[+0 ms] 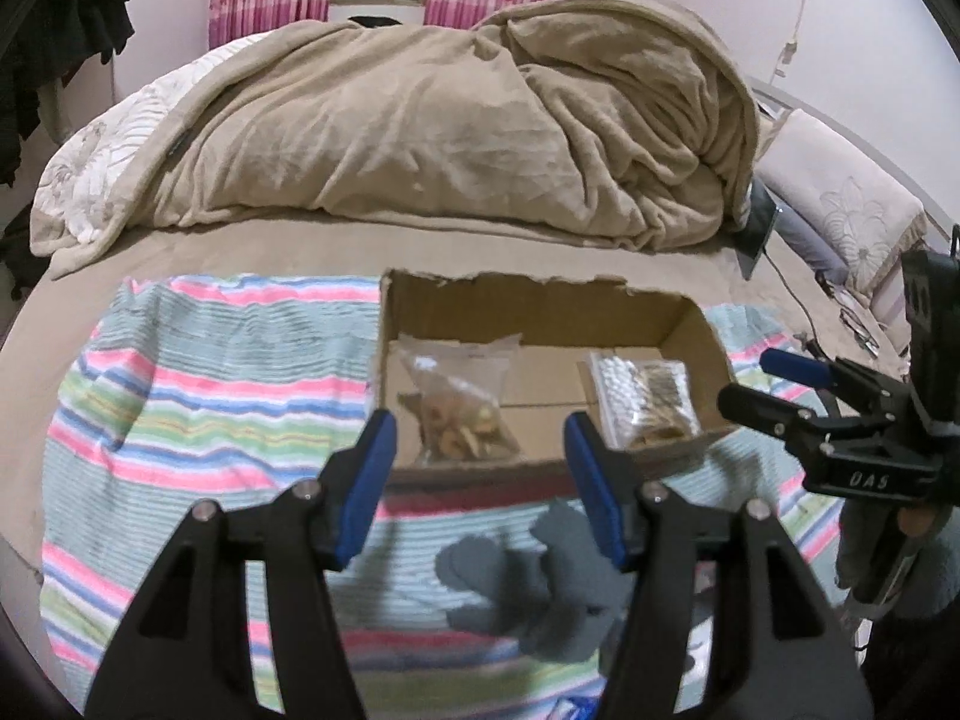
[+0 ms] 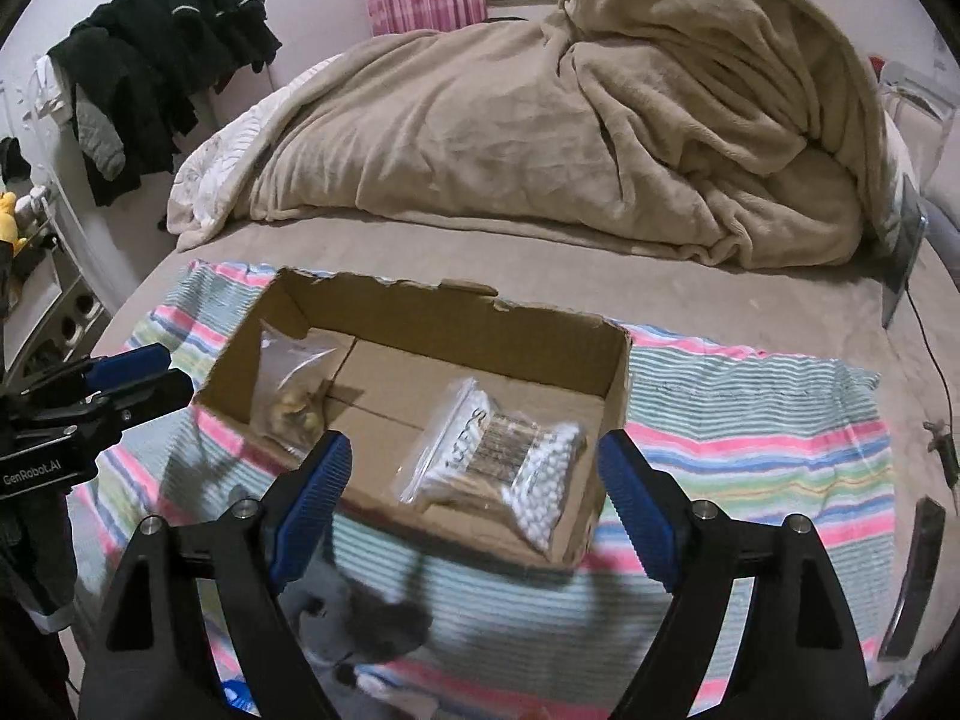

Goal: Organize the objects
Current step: 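Carry both bags into the cardboard box and open both grippers, then grasp a grey sock with the right gripper while the left gripper grasps another grey sock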

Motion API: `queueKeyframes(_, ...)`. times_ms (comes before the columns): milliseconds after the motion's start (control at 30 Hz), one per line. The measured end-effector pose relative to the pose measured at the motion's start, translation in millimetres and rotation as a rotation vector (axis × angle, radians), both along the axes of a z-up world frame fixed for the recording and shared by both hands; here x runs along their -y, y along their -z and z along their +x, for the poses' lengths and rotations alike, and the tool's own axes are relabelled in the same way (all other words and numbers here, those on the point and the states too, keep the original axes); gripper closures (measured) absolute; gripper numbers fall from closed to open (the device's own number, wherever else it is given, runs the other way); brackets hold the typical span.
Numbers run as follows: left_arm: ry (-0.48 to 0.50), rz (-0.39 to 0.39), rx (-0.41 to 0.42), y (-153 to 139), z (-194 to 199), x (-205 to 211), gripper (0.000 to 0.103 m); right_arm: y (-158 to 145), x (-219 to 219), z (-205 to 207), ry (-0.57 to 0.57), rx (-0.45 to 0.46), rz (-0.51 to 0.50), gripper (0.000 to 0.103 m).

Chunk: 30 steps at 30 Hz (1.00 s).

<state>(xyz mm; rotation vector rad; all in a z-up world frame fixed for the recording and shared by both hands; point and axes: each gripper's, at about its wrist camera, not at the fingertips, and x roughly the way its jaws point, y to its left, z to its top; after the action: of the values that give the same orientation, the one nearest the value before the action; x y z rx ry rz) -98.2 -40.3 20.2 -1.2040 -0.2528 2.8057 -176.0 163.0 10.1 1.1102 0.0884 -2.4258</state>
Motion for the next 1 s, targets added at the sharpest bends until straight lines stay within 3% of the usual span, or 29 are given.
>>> queueKeyframes(167, -0.007, 0.002, -0.008, -1.8, 23.6, 2.8, 0.042, -1.1, 0.4, 21.8, -0.007, 0.004, 0.002, 0.016)
queueKeyframes(267, -0.012, 0.012, -0.008, 0.3, 36.1, 4.9, 0.033, 1.4, 0.8, 33.4, -0.008, 0.013, 0.011, 0.016)
queueKeyframes(1000, -0.022, 0.036, 0.093, 48.6, 81.1, 8.1, 0.033, 44.5, 19.7, 80.1, -0.062, 0.112, 0.061, 0.016)
